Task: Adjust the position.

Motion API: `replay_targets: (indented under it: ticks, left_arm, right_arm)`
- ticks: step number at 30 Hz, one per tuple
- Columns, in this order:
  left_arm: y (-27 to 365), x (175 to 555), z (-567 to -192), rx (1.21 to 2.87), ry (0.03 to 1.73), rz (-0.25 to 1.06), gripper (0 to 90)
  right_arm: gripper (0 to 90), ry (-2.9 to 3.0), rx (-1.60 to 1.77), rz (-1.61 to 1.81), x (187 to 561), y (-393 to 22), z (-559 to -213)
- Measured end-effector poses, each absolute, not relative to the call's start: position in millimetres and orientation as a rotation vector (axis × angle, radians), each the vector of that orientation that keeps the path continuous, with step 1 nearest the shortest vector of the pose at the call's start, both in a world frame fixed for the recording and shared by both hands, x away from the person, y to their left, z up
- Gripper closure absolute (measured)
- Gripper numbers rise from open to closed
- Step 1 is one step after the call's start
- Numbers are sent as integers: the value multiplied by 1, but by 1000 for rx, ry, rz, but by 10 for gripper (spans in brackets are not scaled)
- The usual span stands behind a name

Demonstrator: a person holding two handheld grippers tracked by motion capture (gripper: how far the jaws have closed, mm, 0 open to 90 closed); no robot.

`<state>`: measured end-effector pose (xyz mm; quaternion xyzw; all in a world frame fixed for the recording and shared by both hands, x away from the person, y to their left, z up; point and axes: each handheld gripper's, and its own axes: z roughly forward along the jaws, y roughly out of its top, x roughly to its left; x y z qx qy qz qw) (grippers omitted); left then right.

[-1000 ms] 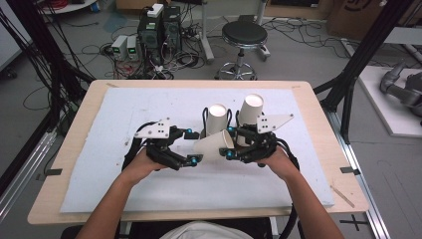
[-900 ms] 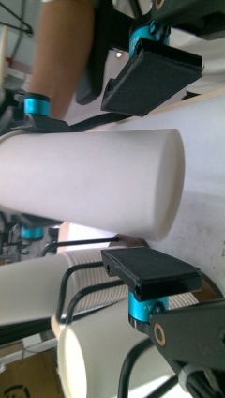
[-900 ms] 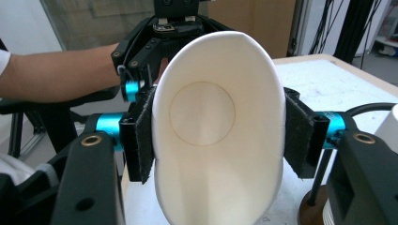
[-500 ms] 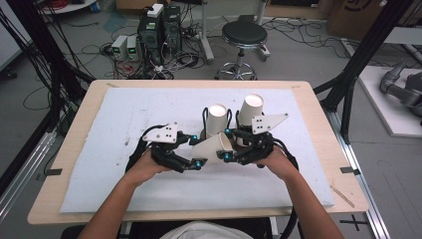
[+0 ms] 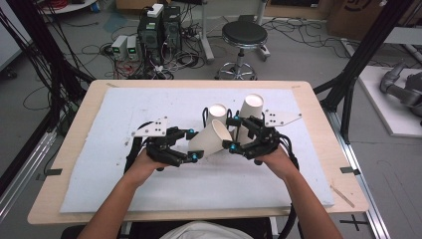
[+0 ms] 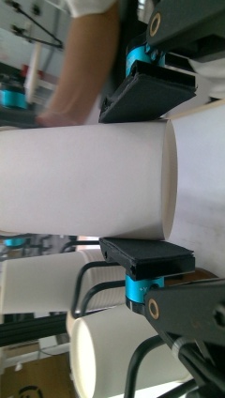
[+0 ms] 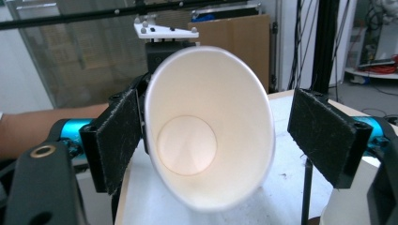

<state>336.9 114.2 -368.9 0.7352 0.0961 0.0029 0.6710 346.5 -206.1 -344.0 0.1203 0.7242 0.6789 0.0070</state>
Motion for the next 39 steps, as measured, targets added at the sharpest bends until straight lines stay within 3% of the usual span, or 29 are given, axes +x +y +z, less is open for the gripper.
replay_targets:
  ticks: [11, 13, 19, 28, 30, 33, 39]
  left_arm:
    - [109, 335, -370, 1633, 188, -3, 349]
    - [107, 334, -371, 1642, 192, -1, 351]
    - [106, 334, -372, 1673, 179, 6, 360]
    - [104, 334, -372, 1686, 198, 6, 353]
    - [103, 334, -373, 1693, 209, 9, 336]
    - [104, 335, -373, 1712, 253, 19, 239]
    - [106, 335, -372, 1765, 250, 63, 224]
  right_arm:
    - [185, 2304, 353, 2123, 344, -195, -349]
    - [262, 2309, 316, 2119, 344, -195, -349]
    - [323, 2343, 303, 2110, 344, -197, -349]
    - [355, 2362, 311, 2130, 346, -199, -349]
    - [355, 2362, 313, 2128, 346, -199, -349]
    - [355, 2359, 322, 2118, 346, -201, -348]
    - [355, 2405, 325, 1997, 347, -202, -345]
